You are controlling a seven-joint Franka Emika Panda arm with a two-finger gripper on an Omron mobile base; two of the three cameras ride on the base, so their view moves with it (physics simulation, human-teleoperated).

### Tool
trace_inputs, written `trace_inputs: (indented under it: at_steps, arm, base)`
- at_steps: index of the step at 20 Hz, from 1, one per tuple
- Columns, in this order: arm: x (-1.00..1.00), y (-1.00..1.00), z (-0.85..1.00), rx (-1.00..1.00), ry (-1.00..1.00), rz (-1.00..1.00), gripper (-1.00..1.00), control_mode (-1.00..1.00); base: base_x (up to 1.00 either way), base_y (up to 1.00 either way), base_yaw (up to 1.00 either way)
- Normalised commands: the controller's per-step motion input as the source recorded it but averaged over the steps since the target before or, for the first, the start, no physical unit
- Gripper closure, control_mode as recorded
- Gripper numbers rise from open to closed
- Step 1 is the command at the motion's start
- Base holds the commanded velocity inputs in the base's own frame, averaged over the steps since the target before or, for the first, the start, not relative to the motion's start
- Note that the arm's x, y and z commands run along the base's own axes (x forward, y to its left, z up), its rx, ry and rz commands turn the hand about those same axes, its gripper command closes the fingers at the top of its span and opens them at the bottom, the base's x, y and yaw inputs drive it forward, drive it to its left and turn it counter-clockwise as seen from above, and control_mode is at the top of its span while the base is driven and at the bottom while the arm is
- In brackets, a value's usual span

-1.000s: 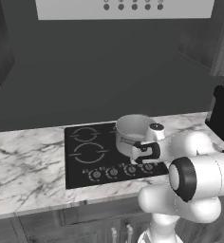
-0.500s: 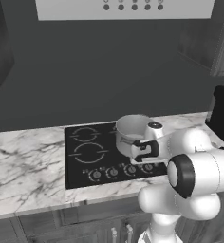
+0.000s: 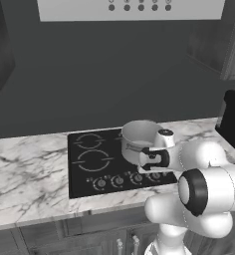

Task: Retrieve the frozen meat and place it in the pot on a burner. Then turn the burner on.

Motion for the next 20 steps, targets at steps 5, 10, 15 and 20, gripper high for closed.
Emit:
trace_inputs:
  at_steps: [5, 10, 15, 20]
  arm:
    - [0.0, 0.0, -0.04, 0.0, -0.07, 0.0, 1.0, -1.0]
    - [-0.01, 0.0, -0.23, 0.02, 0.0, 0.0, 1.0, -1.0]
    - [-0.09, 0.0, -0.31, 0.05, 0.01, 0.0, 1.0, -1.0]
    - [-0.05, 0.01, -0.17, 0.02, 0.0, 0.0, 1.0, -1.0]
  base:
    - [0.0, 0.0, 0.0]
    - [0.0, 0.0, 0.0]
    - [0.0, 0.0, 0.0]
    - [0.0, 0.0, 0.0]
